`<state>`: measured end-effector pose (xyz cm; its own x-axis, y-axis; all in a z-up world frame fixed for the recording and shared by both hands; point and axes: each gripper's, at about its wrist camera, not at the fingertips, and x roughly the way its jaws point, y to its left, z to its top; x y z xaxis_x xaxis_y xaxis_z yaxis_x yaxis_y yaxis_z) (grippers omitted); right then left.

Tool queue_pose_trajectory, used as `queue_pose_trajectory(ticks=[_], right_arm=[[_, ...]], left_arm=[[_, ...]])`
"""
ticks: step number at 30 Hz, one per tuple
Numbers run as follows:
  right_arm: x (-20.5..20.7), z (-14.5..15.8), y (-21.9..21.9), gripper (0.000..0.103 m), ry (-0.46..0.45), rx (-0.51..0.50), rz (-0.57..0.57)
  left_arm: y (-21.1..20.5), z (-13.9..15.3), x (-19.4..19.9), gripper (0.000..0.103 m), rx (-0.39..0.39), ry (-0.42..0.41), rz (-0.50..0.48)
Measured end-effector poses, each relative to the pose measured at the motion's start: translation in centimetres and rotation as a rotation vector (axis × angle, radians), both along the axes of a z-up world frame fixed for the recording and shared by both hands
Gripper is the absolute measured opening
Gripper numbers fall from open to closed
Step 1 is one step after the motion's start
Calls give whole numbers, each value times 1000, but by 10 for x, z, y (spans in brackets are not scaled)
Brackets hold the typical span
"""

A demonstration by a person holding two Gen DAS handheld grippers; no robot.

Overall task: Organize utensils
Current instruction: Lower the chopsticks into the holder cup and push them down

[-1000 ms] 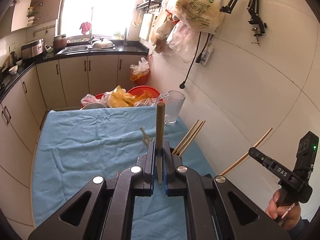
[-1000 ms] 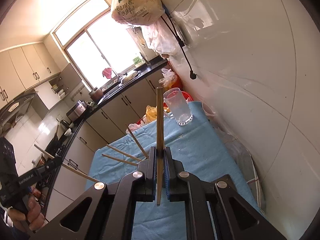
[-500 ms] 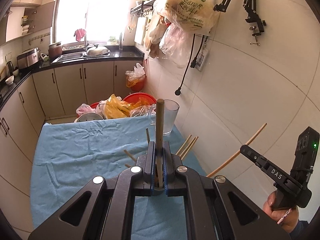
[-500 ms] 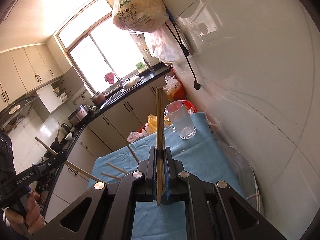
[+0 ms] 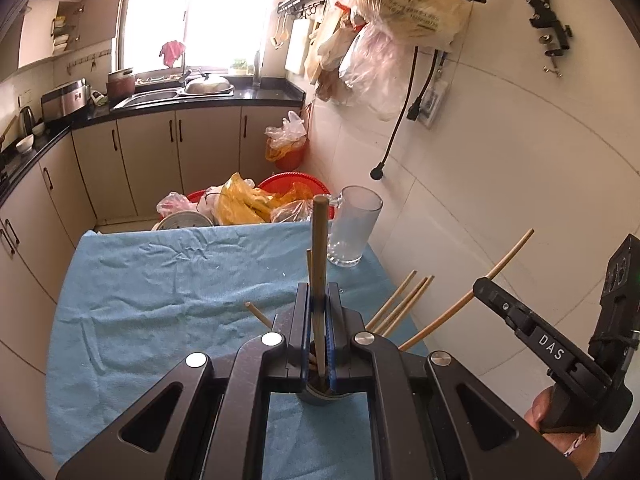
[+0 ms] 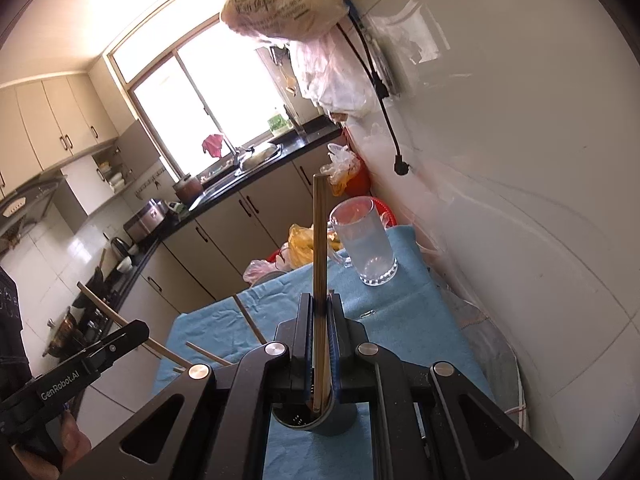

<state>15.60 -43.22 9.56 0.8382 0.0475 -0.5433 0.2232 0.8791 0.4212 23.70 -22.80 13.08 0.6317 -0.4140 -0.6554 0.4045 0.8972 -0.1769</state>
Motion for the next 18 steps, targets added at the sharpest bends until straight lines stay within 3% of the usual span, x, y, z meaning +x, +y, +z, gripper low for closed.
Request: queue_pose_trajectory(ticks=[18], right_arm=[[31,-43,14,7,100,7,45]], left_arm=[[-9,-38,9,6,82,43,-1]])
